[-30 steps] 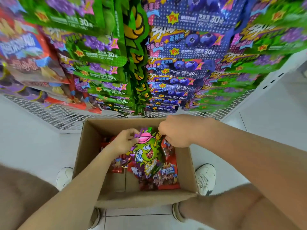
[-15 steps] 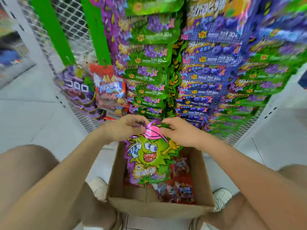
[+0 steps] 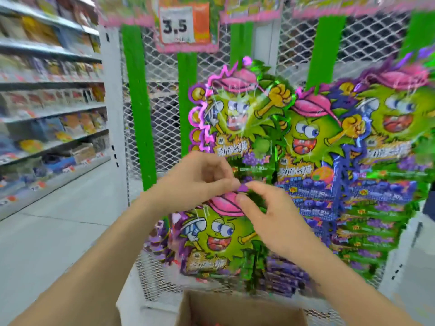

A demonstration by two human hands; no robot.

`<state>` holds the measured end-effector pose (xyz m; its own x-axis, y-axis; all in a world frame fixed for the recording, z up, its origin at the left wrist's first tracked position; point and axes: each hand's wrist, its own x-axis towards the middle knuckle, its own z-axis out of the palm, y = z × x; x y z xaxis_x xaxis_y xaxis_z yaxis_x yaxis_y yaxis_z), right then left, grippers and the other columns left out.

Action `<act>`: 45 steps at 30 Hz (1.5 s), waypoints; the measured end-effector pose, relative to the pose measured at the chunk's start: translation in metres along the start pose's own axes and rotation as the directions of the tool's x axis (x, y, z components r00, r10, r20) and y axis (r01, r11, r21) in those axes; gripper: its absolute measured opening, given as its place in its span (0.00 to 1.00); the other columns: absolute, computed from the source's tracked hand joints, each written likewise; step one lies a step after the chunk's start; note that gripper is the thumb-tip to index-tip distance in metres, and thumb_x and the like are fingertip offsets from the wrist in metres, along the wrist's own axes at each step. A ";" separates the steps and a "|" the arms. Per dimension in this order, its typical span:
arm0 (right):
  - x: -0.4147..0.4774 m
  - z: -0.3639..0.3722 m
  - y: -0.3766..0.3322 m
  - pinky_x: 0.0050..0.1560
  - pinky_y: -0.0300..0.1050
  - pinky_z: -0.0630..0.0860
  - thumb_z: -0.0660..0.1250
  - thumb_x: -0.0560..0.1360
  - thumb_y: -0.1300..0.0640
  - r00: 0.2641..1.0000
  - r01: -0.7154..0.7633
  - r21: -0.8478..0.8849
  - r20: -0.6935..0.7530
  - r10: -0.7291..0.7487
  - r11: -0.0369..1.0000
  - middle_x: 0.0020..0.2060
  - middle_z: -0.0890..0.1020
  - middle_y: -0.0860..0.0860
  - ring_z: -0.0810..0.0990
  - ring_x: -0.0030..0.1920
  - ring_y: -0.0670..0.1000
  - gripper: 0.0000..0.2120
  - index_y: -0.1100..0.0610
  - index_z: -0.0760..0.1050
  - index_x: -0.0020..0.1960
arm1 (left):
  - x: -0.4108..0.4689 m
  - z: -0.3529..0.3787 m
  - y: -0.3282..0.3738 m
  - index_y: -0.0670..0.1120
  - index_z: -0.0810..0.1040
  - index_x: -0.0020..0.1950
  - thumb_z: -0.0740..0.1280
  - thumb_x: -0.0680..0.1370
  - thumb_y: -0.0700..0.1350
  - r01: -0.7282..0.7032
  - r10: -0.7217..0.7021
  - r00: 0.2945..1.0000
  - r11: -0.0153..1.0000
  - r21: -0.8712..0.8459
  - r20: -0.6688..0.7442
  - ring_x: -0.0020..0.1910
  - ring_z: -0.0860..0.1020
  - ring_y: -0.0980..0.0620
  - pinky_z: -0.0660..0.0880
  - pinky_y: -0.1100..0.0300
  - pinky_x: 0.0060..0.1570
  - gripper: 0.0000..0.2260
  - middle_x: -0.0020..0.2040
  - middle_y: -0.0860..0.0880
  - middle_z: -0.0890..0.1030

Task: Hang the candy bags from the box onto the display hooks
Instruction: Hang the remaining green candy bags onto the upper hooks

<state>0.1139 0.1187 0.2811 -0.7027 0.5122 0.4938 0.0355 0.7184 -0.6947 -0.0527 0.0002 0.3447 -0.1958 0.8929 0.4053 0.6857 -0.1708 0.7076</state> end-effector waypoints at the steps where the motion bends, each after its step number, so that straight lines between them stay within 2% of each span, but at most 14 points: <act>1: 0.013 -0.012 -0.011 0.40 0.53 0.77 0.67 0.81 0.41 0.998 0.018 -0.027 -0.065 -0.020 0.999 0.37 0.81 0.45 0.78 0.36 0.50 0.13 0.50 0.82 0.56 | 0.010 -0.008 0.011 0.42 0.84 0.48 0.74 0.81 0.45 -0.043 0.044 0.995 0.999 0.015 -0.085 0.38 0.81 0.52 0.77 0.59 0.42 0.07 0.39 0.46 0.84; 3: 0.038 -0.039 -0.036 0.40 0.50 0.74 0.71 0.79 0.44 0.973 0.077 -0.106 -0.207 -0.098 0.991 0.33 0.80 0.44 0.77 0.35 0.46 0.13 0.54 0.83 0.47 | 0.034 -0.025 0.032 0.45 0.85 0.50 0.71 0.83 0.44 -0.104 0.115 0.945 0.993 0.054 -0.305 0.41 0.82 0.55 0.77 0.63 0.43 0.05 0.41 0.51 0.86; 6: 0.075 -0.076 -0.070 0.48 0.55 0.81 0.75 0.77 0.47 0.896 0.125 -0.183 -0.402 -0.190 0.975 0.39 0.87 0.47 0.85 0.41 0.50 0.09 0.52 0.87 0.49 | 0.075 -0.054 0.061 0.48 0.86 0.57 0.67 0.83 0.40 -0.083 0.104 0.854 0.994 0.064 -0.509 0.44 0.80 0.60 0.74 0.69 0.46 0.09 0.47 0.54 0.86; 9: 0.114 -0.102 -0.095 0.57 0.62 0.78 0.69 0.77 0.42 0.823 0.108 -0.291 -0.511 -0.250 0.951 0.45 0.87 0.47 0.84 0.50 0.56 0.13 0.48 0.85 0.54 | 0.112 -0.075 0.082 0.48 0.83 0.65 0.67 0.81 0.40 0.034 -0.028 0.870 0.999 0.002 -0.493 0.52 0.81 0.59 0.76 0.66 0.54 0.14 0.57 0.53 0.85; 11: 0.138 -0.114 -0.104 0.65 0.63 0.70 0.66 0.79 0.42 0.798 0.029 -0.394 -0.545 -0.259 0.919 0.50 0.86 0.48 0.79 0.60 0.60 0.14 0.46 0.82 0.59 | 0.129 -0.079 0.093 0.48 0.81 0.63 0.68 0.76 0.42 0.054 -0.051 0.880 0.999 -0.007 -0.473 0.56 0.80 0.53 0.75 0.59 0.60 0.16 0.57 0.51 0.83; 14: 0.164 -0.124 -0.114 0.64 0.57 0.62 0.64 0.84 0.45 0.799 -0.088 -0.488 -0.555 -0.231 0.868 0.56 0.85 0.50 0.73 0.66 0.60 0.12 0.45 0.80 0.64 | 0.141 -0.078 0.105 0.49 0.77 0.58 0.64 0.68 0.42 0.062 -0.053 0.876 0.998 0.002 -0.479 0.61 0.80 0.45 0.76 0.50 0.65 0.19 0.60 0.46 0.84; 17: 0.185 -0.124 -0.120 0.62 0.53 0.64 0.65 0.84 0.47 0.833 -0.012 -0.446 -0.499 -0.237 0.895 0.57 0.85 0.48 0.78 0.63 0.57 0.11 0.45 0.80 0.63 | 0.146 -0.078 0.106 0.46 0.80 0.65 0.61 0.67 0.43 0.060 -0.035 0.854 0.998 0.032 -0.519 0.62 0.80 0.47 0.77 0.51 0.65 0.26 0.61 0.48 0.84; 20: 0.202 -0.119 -0.121 0.63 0.60 0.75 0.71 0.80 0.49 0.817 0.112 -0.342 -0.503 -0.282 0.933 0.50 0.83 0.44 0.82 0.57 0.55 0.09 0.48 0.81 0.60 | 0.145 -0.078 0.102 0.48 0.82 0.65 0.65 0.78 0.42 0.035 0.092 0.806 0.979 0.202 -0.585 0.51 0.79 0.52 0.74 0.66 0.49 0.17 0.54 0.52 0.83; 22: 0.211 -0.116 -0.124 0.63 0.60 0.75 0.72 0.80 0.51 0.807 0.154 -0.295 -0.514 -0.292 0.943 0.51 0.80 0.42 0.81 0.57 0.52 0.10 0.51 0.79 0.60 | 0.148 -0.082 0.098 0.51 0.83 0.61 0.66 0.81 0.45 0.020 0.186 0.760 0.951 0.307 -0.623 0.47 0.78 0.53 0.76 0.61 0.50 0.11 0.48 0.55 0.82; 25: 0.221 -0.110 -0.126 0.63 0.57 0.74 0.71 0.81 0.55 0.798 0.186 -0.270 -0.519 -0.306 0.945 0.53 0.78 0.42 0.78 0.55 0.49 0.13 0.54 0.76 0.64 | 0.155 -0.089 0.093 0.54 0.81 0.61 0.67 0.82 0.50 -0.001 0.202 0.729 0.956 0.294 -0.654 0.43 0.79 0.54 0.78 0.46 0.57 0.08 0.43 0.58 0.80; 29: 0.228 -0.101 -0.127 0.55 0.54 0.75 0.74 0.78 0.54 0.737 0.206 -0.239 -0.601 -0.311 0.949 0.47 0.77 0.41 0.78 0.49 0.51 0.15 0.56 0.74 0.60 | 0.163 -0.091 0.088 0.58 0.77 0.57 0.67 0.81 0.49 -0.003 0.223 0.693 0.952 0.306 -0.686 0.45 0.81 0.50 0.76 0.35 0.58 0.06 0.39 0.58 0.80; 36: 0.236 -0.097 -0.128 0.44 0.43 0.65 0.75 0.77 0.53 0.673 0.156 -0.223 -0.689 -0.269 0.962 0.39 0.71 0.39 0.74 0.46 0.49 0.13 0.55 0.74 0.55 | 0.175 -0.087 0.087 0.56 0.76 0.59 0.65 0.83 0.47 0.072 0.357 0.602 0.867 0.493 -0.715 0.54 0.77 0.45 0.60 0.48 0.54 0.06 0.43 0.54 0.81; 41: 0.238 -0.098 -0.121 0.47 0.42 0.65 0.75 0.77 0.53 0.685 0.101 -0.238 -0.687 -0.241 0.966 0.39 0.71 0.39 0.76 0.53 0.52 0.11 0.55 0.75 0.53 | 0.180 -0.085 0.080 0.60 0.80 0.58 0.65 0.84 0.48 0.096 0.369 0.641 0.832 0.547 -0.673 0.57 0.75 0.45 0.63 0.44 0.58 0.08 0.44 0.55 0.78; 45: 0.233 -0.097 -0.115 0.43 0.40 0.58 0.74 0.78 0.53 0.710 0.077 -0.274 -0.660 -0.246 0.959 0.39 0.70 0.39 0.73 0.52 0.50 0.09 0.55 0.77 0.53 | 0.181 -0.081 0.074 0.61 0.82 0.56 0.67 0.82 0.48 0.068 0.390 0.627 0.835 0.546 -0.675 0.54 0.77 0.46 0.63 0.46 0.56 0.08 0.42 0.57 0.78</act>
<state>0.0150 0.2013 0.5267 -0.0387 0.4979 0.8664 0.1751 0.8570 -0.4847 -0.0946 0.1150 0.5170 -0.3283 0.2121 0.9204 0.9420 0.1459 0.3024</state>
